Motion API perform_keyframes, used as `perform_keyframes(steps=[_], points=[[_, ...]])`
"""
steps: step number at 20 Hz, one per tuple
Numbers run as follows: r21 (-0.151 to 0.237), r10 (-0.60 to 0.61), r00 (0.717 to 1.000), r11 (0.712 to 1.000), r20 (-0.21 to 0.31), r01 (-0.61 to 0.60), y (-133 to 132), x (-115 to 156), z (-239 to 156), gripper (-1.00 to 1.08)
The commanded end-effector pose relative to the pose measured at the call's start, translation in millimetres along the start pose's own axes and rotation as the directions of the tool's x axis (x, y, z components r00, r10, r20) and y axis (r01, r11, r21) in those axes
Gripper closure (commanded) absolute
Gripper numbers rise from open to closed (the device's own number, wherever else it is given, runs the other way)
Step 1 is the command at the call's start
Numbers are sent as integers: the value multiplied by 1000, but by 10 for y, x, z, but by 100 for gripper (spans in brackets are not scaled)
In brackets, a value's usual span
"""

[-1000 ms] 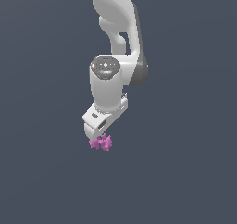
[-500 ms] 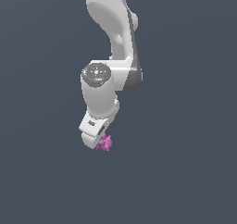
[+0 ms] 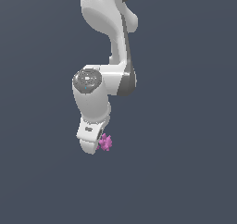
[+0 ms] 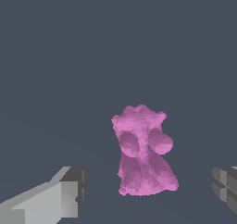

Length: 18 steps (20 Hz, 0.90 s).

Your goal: Pick up the object and move it to a goal position.

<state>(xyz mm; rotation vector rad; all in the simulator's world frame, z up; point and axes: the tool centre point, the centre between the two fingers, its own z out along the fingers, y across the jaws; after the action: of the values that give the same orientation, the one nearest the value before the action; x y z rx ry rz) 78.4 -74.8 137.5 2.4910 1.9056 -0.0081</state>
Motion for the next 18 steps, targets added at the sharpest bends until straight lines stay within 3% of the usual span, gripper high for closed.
perform_keyframes(steps=[1,18], points=[[0,-39,999,999,-3,39,27,-26,17,-92],[0,-106,994,994,-7,106,71,-80,156,-92]])
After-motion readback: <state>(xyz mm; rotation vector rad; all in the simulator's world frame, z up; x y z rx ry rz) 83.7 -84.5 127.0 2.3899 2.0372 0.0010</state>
